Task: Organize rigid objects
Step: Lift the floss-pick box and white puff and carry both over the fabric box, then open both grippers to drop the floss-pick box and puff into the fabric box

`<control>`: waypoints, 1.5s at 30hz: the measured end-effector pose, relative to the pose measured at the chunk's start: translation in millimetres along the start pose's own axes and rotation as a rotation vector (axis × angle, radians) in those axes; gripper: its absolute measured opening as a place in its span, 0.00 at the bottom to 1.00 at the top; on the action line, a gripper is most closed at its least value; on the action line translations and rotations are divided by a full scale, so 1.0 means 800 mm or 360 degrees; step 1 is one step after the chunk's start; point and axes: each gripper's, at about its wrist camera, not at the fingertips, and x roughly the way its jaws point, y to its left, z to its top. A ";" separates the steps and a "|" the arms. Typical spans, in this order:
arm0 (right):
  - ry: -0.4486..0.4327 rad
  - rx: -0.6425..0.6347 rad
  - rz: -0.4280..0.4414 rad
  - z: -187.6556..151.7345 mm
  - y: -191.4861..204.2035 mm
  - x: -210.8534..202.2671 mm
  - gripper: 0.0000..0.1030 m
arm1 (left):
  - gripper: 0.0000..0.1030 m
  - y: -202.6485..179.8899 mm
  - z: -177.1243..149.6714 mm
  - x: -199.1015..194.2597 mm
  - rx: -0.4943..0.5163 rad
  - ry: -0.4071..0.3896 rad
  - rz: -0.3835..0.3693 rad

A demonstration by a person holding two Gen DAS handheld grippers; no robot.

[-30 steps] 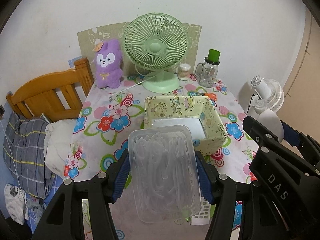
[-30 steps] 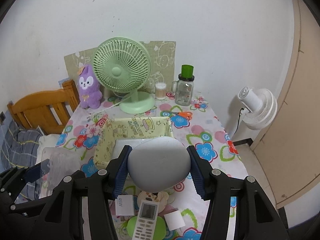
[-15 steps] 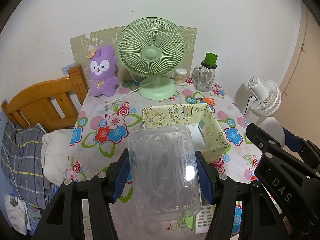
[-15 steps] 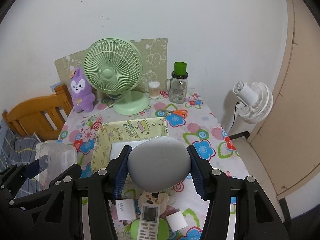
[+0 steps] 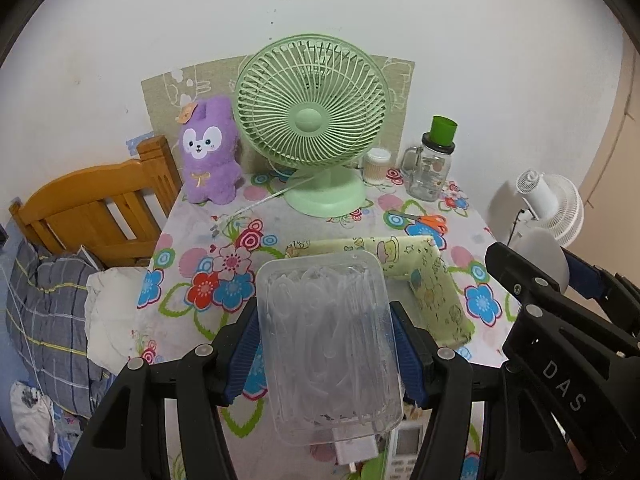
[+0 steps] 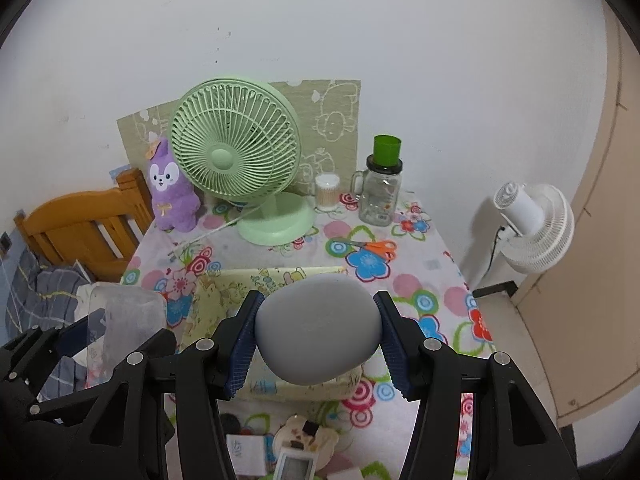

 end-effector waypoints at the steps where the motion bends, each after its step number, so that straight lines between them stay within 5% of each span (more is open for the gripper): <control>1: 0.0008 -0.0005 0.0008 0.003 -0.002 0.008 0.57 | 0.62 -0.002 0.003 0.006 -0.0012 0.0010 0.0001; 20: 0.0141 -0.0062 0.0101 0.025 0.005 0.117 0.58 | 0.62 -0.010 0.022 0.107 -0.0043 0.0165 0.0066; 36: 0.0326 -0.0065 0.0141 -0.001 0.020 0.188 0.58 | 0.62 -0.006 0.003 0.172 -0.0061 0.0316 0.0090; 45: 0.0413 -0.0008 0.0104 -0.014 0.005 0.218 0.58 | 0.63 -0.022 -0.003 0.190 0.0072 0.0323 0.0127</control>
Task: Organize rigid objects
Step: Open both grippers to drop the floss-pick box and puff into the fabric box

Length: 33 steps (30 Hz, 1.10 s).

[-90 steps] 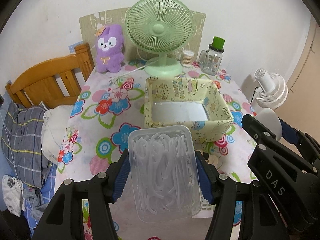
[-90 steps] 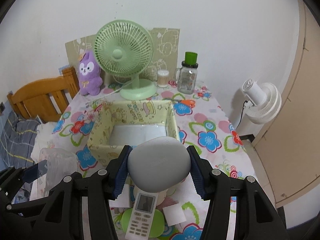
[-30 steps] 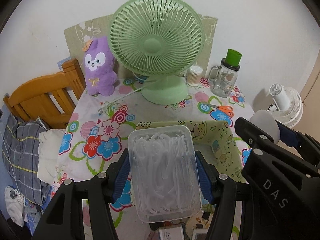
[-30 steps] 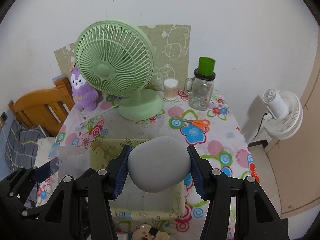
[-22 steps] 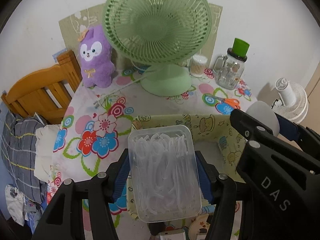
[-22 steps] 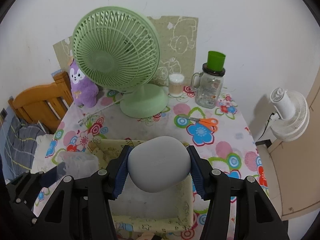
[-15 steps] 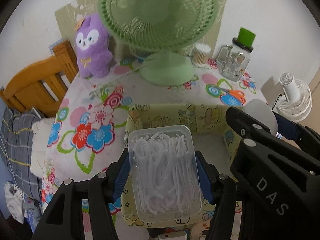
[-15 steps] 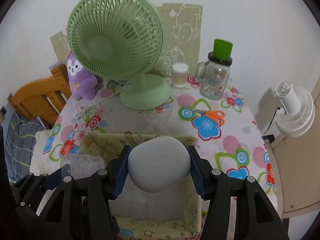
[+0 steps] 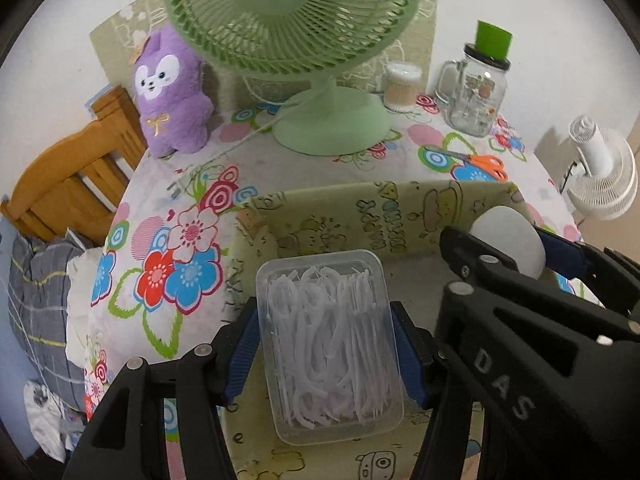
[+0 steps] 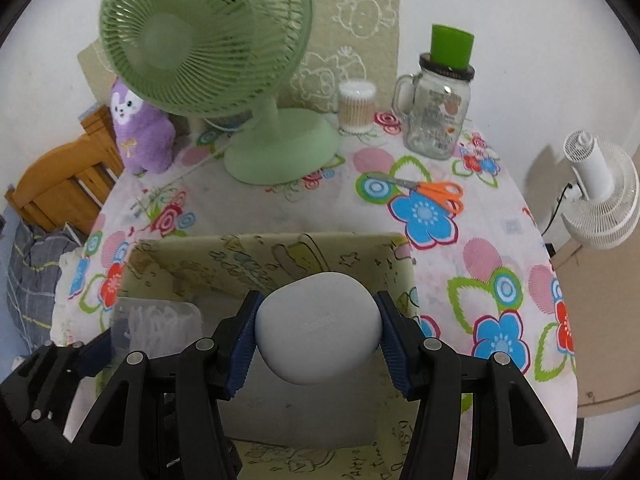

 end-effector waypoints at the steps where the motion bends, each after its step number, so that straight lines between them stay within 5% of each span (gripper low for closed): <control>1: 0.0003 0.0005 0.0000 -0.001 -0.001 0.001 0.58 | 0.64 -0.001 -0.001 0.003 -0.0005 0.0028 -0.0030; 10: -0.0033 -0.0040 -0.0015 -0.004 0.001 0.001 0.59 | 0.72 -0.004 -0.005 0.006 -0.0009 0.0065 -0.0060; 14: -0.0035 -0.0029 0.0015 -0.007 0.000 -0.008 0.75 | 0.76 -0.005 -0.006 -0.003 -0.0012 0.0042 -0.0057; 33: -0.0172 0.0002 -0.0027 -0.030 0.004 -0.097 0.91 | 0.91 -0.006 -0.024 -0.083 0.0039 -0.0113 -0.0055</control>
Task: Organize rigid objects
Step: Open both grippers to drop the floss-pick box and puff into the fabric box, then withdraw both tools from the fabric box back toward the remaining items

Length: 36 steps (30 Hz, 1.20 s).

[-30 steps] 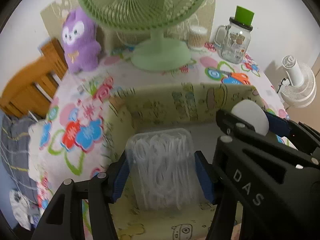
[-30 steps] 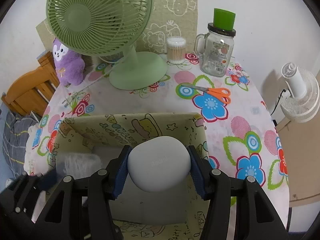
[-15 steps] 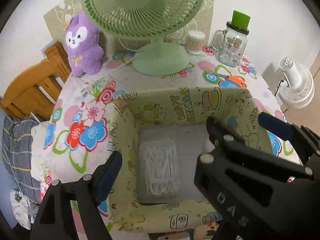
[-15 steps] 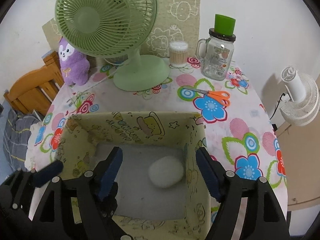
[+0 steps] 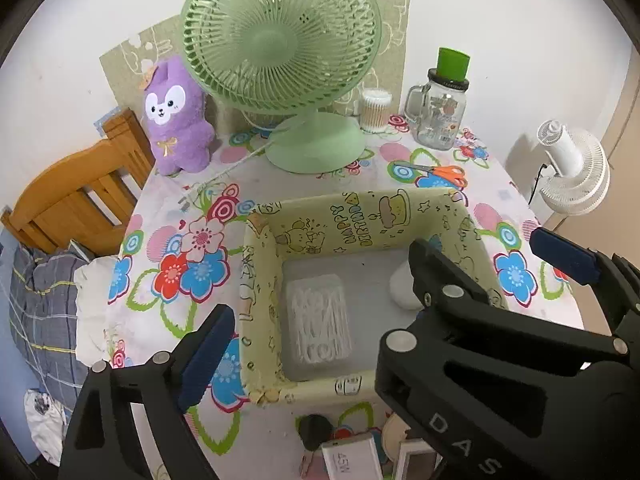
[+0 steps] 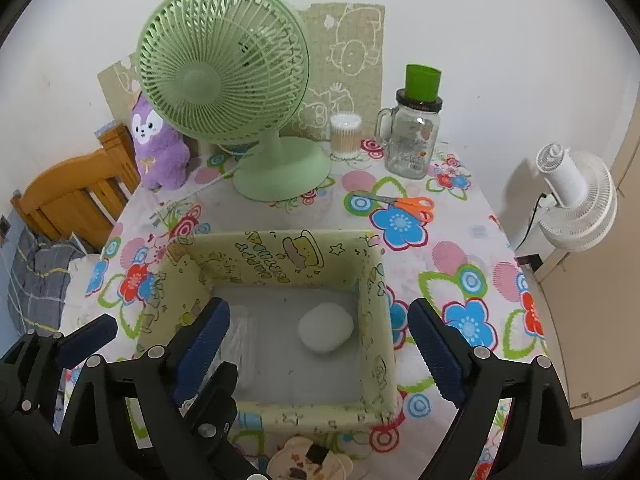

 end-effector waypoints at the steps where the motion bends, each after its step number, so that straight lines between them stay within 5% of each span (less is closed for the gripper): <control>1: -0.0004 0.0001 -0.0001 -0.001 0.001 -0.005 0.92 | 0.92 0.000 -0.001 -0.004 0.0004 -0.0005 -0.0005; 36: -0.0180 0.0040 -0.0079 -0.050 0.001 -0.139 0.93 | 0.99 0.011 -0.059 -0.121 0.0006 -0.0165 -0.0105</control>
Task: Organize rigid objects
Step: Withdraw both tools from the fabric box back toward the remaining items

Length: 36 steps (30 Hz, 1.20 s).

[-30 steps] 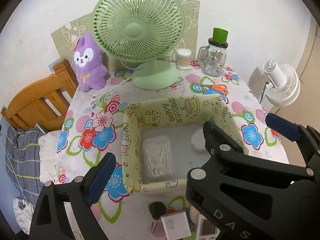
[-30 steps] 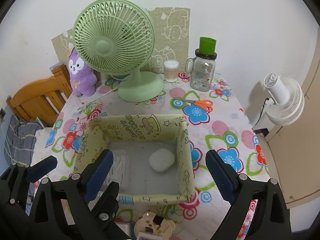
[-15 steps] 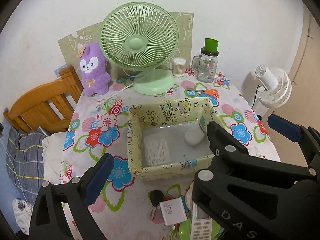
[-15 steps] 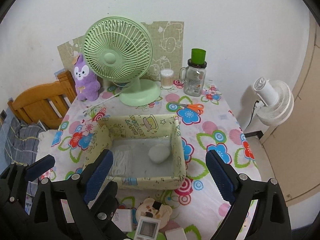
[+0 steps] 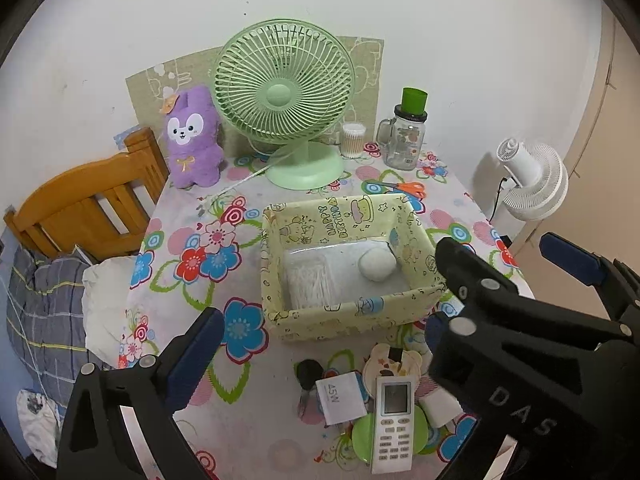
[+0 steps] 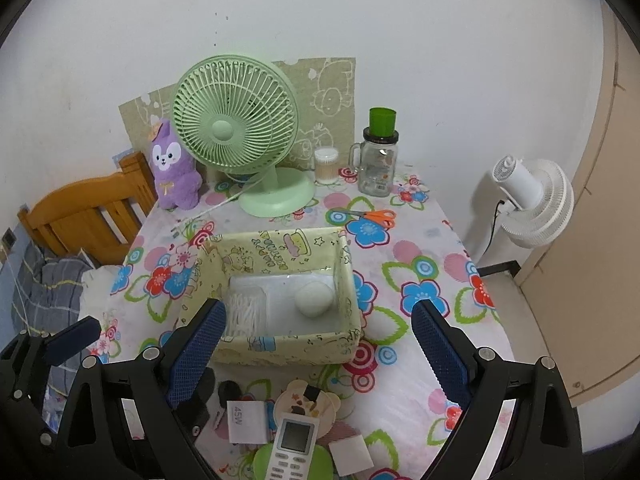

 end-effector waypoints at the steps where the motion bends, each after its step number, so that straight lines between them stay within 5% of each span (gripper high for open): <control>1: -0.0008 0.0001 -0.0003 -0.001 0.000 -0.004 0.93 | 0.99 0.002 -0.001 -0.003 -0.0004 -0.0004 -0.0003; 16: -0.0087 0.0070 -0.0046 -0.018 -0.006 -0.047 0.93 | 1.00 0.013 -0.019 -0.031 0.0019 -0.0047 -0.0065; 36: -0.0024 0.0131 -0.0057 -0.075 -0.032 -0.043 0.93 | 1.00 -0.010 -0.065 -0.005 0.0103 0.0076 -0.0163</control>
